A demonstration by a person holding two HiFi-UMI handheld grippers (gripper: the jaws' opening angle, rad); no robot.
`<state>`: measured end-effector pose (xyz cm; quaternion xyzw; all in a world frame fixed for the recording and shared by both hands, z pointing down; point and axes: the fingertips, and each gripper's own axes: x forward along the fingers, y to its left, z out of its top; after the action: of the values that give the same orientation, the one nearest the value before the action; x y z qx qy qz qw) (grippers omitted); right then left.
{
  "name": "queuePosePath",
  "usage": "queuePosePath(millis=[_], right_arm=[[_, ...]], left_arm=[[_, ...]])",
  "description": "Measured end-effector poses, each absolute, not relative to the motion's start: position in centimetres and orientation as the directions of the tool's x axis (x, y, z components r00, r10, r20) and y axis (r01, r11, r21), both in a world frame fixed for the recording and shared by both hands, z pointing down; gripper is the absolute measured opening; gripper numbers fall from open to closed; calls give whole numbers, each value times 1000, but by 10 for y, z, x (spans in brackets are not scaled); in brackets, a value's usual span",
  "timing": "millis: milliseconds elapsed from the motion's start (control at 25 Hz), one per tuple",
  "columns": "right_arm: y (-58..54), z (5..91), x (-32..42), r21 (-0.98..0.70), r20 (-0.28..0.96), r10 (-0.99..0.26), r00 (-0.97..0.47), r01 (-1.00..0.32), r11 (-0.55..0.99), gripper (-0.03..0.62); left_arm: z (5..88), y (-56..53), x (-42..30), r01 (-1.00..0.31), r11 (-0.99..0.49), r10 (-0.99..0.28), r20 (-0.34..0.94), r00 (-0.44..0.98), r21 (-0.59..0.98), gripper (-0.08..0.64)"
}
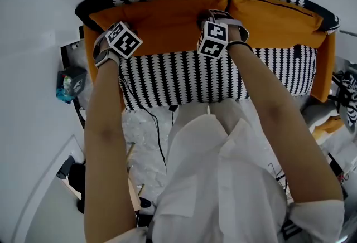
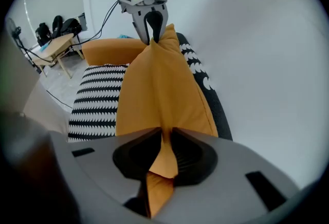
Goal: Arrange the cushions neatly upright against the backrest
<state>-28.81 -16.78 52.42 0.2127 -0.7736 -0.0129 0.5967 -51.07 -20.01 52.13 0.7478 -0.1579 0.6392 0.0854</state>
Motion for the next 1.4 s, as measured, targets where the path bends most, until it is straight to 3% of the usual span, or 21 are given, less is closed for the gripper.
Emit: queuePosePath(millis=[160,280,440,640,760,1080,1400], right_arm=[[-165,502,-284,247,886,-395,-244,-472,846,77],[-154,485,-273,173,857,-427,-288,-621,765,77],[-132,458,-245,54,804,-495,-330,-788,613,77],[-81,416,-201,-131,706,-600,-376,-902,411,77],[-41,395,-174,-184,664,-647,-374,-921,343,74],[-3,316,-121,-257,508,-753,-419,-907,332,12],[-35,212,-73,-225,272,-891,-363,-924,308,8]], left_arm=[[508,-192,-514,-504,-863,-170,962,215,-40,187],[493,-180,-516,-656,-754,-228,919,322,43,176],[460,-151,-502,-779,-565,-356,772,527,272,146],[407,-107,-474,-724,-429,-496,529,689,540,65],[373,-81,-450,-664,-432,-559,397,728,611,43],[282,-51,-378,-593,-586,-586,216,781,553,15],[176,-85,-325,-572,-702,-626,16,780,425,15]])
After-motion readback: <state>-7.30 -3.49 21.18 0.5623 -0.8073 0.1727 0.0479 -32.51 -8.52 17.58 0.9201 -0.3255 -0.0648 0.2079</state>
